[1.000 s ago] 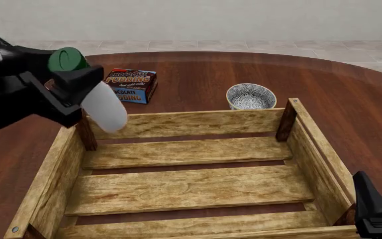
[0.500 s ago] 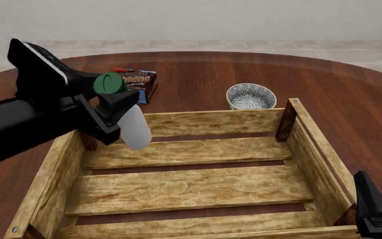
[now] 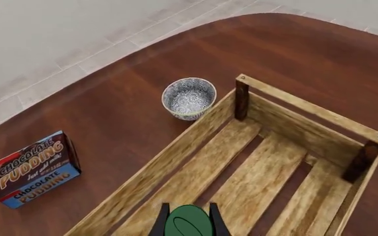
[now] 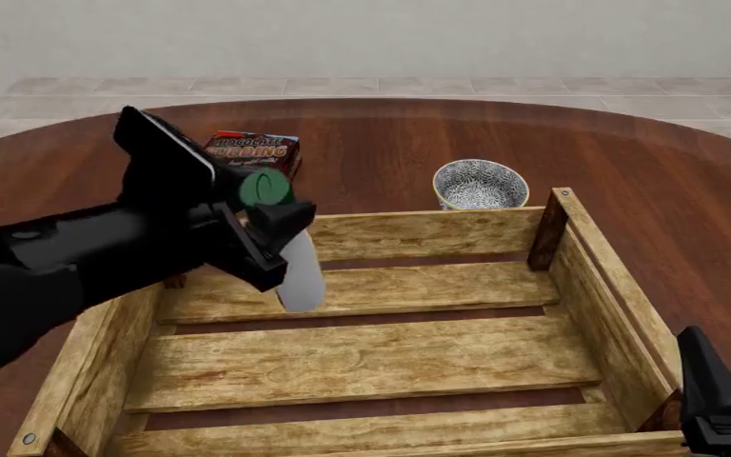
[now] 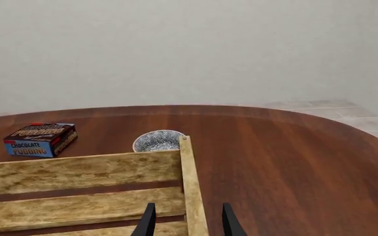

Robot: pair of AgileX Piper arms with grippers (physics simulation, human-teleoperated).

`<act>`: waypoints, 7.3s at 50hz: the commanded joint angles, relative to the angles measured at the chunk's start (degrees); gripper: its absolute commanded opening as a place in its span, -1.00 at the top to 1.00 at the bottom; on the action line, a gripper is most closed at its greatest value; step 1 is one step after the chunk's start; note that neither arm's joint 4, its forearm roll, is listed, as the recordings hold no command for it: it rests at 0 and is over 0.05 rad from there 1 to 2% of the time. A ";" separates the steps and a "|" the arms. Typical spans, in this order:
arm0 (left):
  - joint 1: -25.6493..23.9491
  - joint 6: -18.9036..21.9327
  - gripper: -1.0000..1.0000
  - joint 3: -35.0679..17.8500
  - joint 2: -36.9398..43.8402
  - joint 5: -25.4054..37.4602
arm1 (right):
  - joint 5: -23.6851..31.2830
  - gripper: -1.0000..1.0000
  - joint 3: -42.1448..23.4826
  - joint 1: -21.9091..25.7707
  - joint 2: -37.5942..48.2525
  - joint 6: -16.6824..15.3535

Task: Pick up the salad dressing and put it in the tray.

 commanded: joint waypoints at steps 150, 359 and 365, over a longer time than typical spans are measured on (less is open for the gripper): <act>0.29 -7.72 1.00 9.22 20.66 -17.18 | -0.54 -1.00 -0.02 -1.10 0.00 0.98; 0.56 -3.68 -1.00 11.05 17.40 -17.01 | -0.71 -1.00 -0.09 -1.30 -0.01 0.97; 0.31 -3.71 -1.00 10.96 16.61 -16.53 | -0.84 -1.00 0.00 -1.32 -0.01 0.94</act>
